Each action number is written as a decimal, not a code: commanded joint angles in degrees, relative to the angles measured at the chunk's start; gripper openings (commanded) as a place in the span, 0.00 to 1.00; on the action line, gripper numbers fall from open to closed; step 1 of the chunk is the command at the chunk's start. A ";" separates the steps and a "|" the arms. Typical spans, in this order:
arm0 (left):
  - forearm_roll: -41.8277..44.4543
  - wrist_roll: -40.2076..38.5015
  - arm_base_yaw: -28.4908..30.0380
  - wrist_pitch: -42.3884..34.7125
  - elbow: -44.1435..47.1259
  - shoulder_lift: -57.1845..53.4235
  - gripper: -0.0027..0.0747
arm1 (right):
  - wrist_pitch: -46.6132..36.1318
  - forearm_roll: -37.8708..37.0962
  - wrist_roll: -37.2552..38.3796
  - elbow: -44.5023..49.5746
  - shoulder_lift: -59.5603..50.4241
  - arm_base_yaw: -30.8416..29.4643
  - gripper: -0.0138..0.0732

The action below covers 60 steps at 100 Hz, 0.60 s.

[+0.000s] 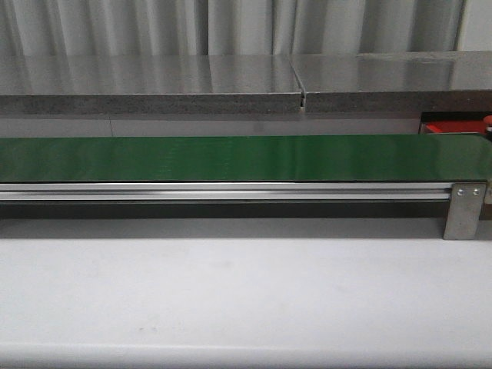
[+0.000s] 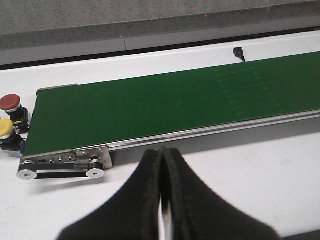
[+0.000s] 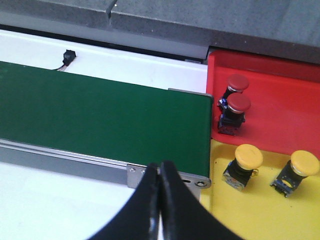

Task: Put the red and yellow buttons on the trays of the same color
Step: 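Lift the right gripper up away from the trays, then move the left gripper down over the remaining button cluster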

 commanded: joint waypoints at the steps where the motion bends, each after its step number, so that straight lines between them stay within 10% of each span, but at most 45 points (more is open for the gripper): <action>1: -1.27 -0.35 -0.43 -4.18 -1.41 0.26 0.01 | -3.34 0.67 -0.58 0.42 -4.57 0.03 0.02; 60: -0.90 -1.61 1.70 -6.03 -2.53 3.03 0.01 | -1.86 0.67 -0.58 2.18 -14.49 0.03 0.02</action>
